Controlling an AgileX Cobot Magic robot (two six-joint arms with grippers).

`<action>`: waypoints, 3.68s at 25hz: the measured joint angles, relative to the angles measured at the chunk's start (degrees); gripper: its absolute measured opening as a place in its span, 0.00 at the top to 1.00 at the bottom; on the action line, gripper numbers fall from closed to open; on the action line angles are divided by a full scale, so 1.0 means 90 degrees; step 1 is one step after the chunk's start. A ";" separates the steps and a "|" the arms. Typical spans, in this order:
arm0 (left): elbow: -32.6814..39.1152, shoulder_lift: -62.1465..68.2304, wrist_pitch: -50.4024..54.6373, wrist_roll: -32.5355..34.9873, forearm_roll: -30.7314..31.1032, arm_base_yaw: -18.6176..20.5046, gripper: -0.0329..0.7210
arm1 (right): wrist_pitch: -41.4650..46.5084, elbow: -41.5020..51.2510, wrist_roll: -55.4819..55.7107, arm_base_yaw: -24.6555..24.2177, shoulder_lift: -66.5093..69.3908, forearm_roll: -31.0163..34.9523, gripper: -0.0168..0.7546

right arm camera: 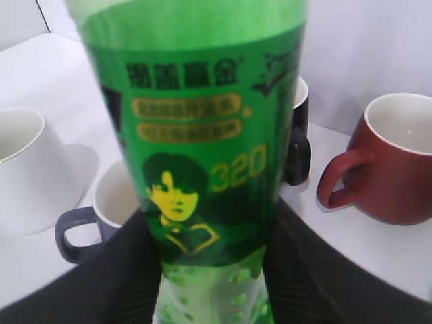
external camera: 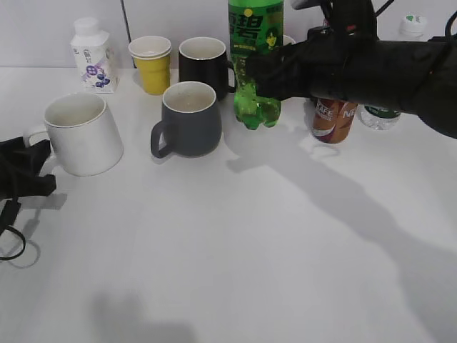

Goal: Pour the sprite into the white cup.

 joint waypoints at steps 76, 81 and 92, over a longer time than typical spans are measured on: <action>-0.1769 -0.7755 0.9529 -0.1246 0.1062 -0.0624 0.47 | 0.0663 0.2064 -0.3547 -0.0226 -0.4099 0.1967 0.22; -0.1927 -0.8840 1.1471 -0.1266 0.0761 -0.0904 0.25 | 0.3082 0.1920 -0.3460 -0.0226 -0.5827 0.2156 0.22; -0.1876 -1.0749 1.4810 -0.1266 0.0585 -0.0922 0.23 | 0.9264 0.1843 -0.3448 -0.0226 -0.8611 0.2676 0.22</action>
